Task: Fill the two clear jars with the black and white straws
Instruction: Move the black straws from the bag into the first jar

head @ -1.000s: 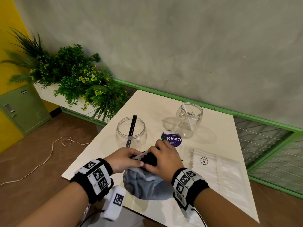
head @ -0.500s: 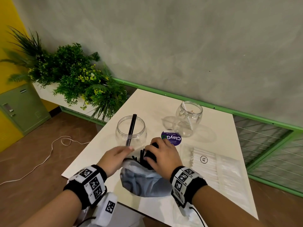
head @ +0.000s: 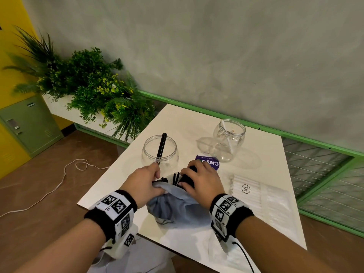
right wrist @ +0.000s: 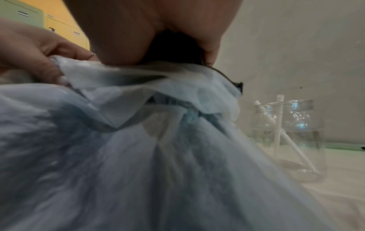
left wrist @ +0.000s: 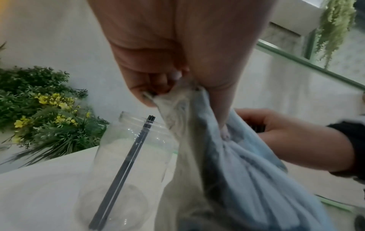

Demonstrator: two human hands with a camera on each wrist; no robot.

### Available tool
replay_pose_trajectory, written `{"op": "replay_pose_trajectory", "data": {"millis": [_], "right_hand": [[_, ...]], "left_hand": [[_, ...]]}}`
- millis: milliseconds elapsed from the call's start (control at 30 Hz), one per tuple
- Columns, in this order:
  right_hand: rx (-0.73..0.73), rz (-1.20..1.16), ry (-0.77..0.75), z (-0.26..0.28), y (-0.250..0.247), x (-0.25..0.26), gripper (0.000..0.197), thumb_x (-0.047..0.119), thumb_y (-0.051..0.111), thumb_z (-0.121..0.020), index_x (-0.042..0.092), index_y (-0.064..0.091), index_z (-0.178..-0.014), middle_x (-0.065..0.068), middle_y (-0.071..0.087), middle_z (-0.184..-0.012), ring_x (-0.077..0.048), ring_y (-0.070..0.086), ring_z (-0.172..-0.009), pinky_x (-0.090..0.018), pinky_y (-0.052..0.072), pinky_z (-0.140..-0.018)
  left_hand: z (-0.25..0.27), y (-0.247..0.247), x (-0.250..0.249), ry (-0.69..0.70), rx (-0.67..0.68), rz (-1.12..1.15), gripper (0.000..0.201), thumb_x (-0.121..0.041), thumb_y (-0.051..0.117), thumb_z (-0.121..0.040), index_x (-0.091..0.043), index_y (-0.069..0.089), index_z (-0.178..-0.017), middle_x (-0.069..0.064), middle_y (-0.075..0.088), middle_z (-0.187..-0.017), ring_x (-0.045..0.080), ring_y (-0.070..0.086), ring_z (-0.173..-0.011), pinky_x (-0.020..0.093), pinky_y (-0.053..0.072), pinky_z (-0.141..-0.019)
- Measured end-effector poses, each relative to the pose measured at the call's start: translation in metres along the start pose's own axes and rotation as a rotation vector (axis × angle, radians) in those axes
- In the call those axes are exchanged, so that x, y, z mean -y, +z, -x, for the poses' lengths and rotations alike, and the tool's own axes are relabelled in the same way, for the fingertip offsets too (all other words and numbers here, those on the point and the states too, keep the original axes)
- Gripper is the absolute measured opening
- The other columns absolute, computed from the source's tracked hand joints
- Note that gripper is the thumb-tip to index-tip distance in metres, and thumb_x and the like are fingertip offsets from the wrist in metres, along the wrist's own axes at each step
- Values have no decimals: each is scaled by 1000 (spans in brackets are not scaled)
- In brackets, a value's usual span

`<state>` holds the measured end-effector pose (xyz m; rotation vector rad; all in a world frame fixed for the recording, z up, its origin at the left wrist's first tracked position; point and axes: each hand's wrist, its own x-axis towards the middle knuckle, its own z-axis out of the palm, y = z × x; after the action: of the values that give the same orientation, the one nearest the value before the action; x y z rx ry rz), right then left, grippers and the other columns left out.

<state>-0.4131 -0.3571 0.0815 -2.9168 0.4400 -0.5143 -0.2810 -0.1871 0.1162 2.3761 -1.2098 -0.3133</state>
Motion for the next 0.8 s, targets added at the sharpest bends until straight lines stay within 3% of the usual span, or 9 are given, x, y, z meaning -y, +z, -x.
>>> {"op": "replay_pose_trajectory", "data": {"millis": [167,300,400,533,600,667,700,733,800], "right_hand": [[-4,19,33,2,-1,-1,33,51,53,-79,30,63,-102,3,56,-105,-24,52,-88,-39,49,-74],[5,29,35,4,-3,-4,33,51,55,-79,30,63,-104,4,56,-106,-23,52,-89,-38,49,-75],[-1,23,38,4,-3,-2,34,52,51,-79,31,63,-103,4,56,-106,-23,52,-88,-38,49,-74],[-17,20,42,6,-3,-1,33,51,52,-79,31,62,-103,4,56,-105,-23,52,-88,-38,49,-74],[-28,18,42,7,-3,-1,32,51,53,-79,31,63,-102,4,56,-104,-23,52,-88,-38,49,-73],[-36,22,47,8,-3,-1,32,51,52,-79,31,63,-102,4,57,-104,-23,53,-88,-37,49,-73],[-37,23,49,8,-3,-1,32,52,52,-80,32,63,-102,4,57,-104,-23,53,-88,-36,49,-73],[-35,25,50,8,-3,-1,32,52,52,-80,32,63,-102,4,57,-105,-23,53,-88,-36,48,-73],[-28,30,54,8,-3,-1,32,52,53,-80,32,63,-102,5,57,-105,-23,53,-89,-36,48,-73]], "left_hand": [[8,-4,0,96,12,48,33,-25,73,-74,-29,41,-75,-11,50,-77,14,47,-71,21,33,-60],[7,-17,7,158,103,110,29,-16,78,-68,-26,57,-86,-12,52,-87,1,50,-80,9,36,-67],[6,-17,10,204,67,84,34,-1,68,-67,-29,54,-77,-12,51,-84,2,50,-77,15,37,-69],[11,-4,13,270,-95,-44,34,3,67,-64,-26,48,-69,-10,45,-82,13,44,-74,25,39,-66],[16,1,15,268,-164,-127,33,-6,75,-60,-24,49,-67,-6,48,-91,16,43,-81,31,46,-67],[19,2,18,205,-161,-127,29,-37,75,-63,-27,48,-68,-7,48,-105,18,45,-89,36,47,-75],[21,2,18,151,-129,-83,33,-55,67,-65,-29,48,-70,-12,47,-107,15,48,-89,33,46,-76],[22,2,19,85,-90,-24,39,-68,56,-66,-30,48,-71,-17,48,-105,11,52,-86,30,46,-75],[23,2,17,-9,-69,140,44,-73,51,-67,-29,52,-71,-17,55,-95,6,56,-80,27,47,-71]]}}
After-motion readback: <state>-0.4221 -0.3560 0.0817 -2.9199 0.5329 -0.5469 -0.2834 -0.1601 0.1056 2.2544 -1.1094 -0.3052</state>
